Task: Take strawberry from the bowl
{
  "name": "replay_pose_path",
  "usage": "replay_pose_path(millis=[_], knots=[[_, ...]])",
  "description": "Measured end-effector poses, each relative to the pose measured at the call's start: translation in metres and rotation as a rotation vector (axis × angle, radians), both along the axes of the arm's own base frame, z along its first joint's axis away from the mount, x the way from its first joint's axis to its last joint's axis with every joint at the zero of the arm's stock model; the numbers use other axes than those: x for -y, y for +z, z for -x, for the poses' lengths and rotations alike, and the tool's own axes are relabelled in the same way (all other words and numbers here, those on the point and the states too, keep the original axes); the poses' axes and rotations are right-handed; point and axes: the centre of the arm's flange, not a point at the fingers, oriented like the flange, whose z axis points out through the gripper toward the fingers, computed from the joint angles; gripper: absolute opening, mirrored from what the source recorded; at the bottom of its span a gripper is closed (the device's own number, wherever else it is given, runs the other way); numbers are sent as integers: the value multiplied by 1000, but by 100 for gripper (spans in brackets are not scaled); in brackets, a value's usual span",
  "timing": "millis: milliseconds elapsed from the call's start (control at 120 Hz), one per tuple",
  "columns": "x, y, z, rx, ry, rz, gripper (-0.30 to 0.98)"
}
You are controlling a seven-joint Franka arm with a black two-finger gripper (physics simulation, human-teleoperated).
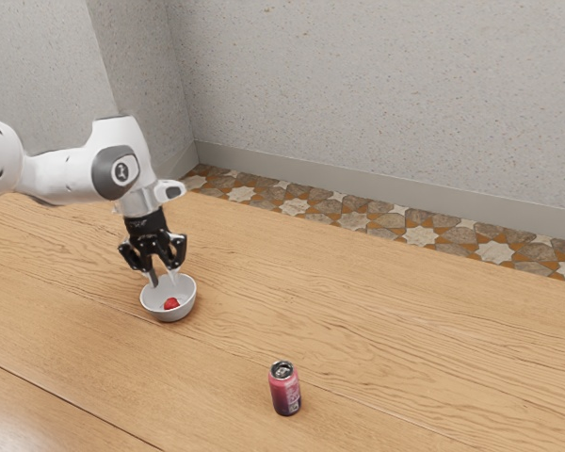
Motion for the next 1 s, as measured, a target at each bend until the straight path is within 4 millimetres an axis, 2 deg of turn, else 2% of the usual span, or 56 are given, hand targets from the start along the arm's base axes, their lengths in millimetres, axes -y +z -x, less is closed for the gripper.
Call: replay_pose_path(millis=[200,400,550,717,1000], knots=[[10,-27,8,-1,218,-7,21],[1,-26,7,15,401,-24,21],[5,-24,21,-7,497,-46,21],[10,-30,27,-32,583,-58,21],[11,-50,20,-66,687,-68,21]])
